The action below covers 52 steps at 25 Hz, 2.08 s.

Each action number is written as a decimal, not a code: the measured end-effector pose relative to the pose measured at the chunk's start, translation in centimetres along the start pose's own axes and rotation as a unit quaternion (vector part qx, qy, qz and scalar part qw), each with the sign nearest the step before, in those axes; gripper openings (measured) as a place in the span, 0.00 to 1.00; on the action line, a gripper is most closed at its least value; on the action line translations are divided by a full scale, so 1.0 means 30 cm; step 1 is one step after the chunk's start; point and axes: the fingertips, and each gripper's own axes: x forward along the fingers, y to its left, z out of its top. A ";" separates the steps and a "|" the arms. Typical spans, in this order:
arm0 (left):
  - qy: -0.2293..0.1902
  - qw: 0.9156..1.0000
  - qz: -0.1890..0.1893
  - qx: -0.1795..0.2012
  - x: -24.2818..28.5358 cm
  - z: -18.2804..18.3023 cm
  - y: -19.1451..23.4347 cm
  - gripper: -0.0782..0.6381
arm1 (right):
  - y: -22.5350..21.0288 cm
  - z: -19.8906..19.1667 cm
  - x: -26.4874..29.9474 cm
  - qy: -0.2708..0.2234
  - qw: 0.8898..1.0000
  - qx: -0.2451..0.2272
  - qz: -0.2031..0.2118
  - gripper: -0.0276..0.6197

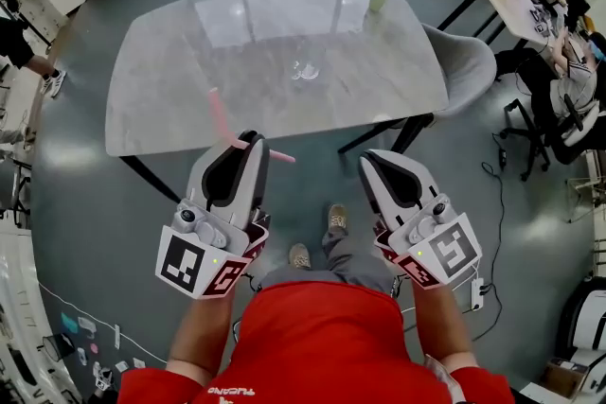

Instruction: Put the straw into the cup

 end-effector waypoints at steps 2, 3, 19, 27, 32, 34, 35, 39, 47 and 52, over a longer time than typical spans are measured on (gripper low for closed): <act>0.001 1.000 0.003 0.001 0.035 -0.010 0.014 0.16 | -0.039 -0.008 0.017 0.000 1.000 0.002 0.000 0.05; 0.001 1.000 0.005 0.002 0.051 -0.014 0.023 0.16 | -0.056 -0.010 0.027 -0.001 1.000 0.003 0.002 0.05; 0.002 0.999 0.045 0.019 0.391 -0.109 0.206 0.16 | -0.411 -0.028 0.238 -0.008 0.999 -0.008 0.032 0.04; 0.013 0.996 0.078 0.034 0.580 -0.173 0.291 0.16 | -0.606 -0.032 0.330 -0.009 0.998 0.004 0.060 0.05; 0.025 0.993 0.103 0.044 0.671 -0.239 0.332 0.16 | -0.720 -0.048 0.353 -0.010 0.997 0.014 0.074 0.05; 0.030 0.992 0.113 0.047 0.696 -0.263 0.352 0.16 | -0.749 -0.060 0.364 -0.007 0.997 0.017 0.081 0.05; 0.032 0.991 0.118 0.048 0.709 -0.274 0.362 0.16 | -0.763 -0.066 0.371 -0.006 0.996 0.018 0.085 0.05; 0.046 0.989 0.131 0.053 0.759 -0.334 0.407 0.16 | -0.814 -0.095 0.408 0.002 0.995 0.029 0.092 0.05; 0.094 0.986 0.128 0.048 0.829 -0.492 0.521 0.16 | -0.842 -0.111 0.480 0.006 0.996 0.036 0.077 0.05; 0.130 0.984 0.116 0.043 0.862 -0.614 0.583 0.16 | -0.861 -0.119 0.492 0.010 0.998 0.035 0.059 0.05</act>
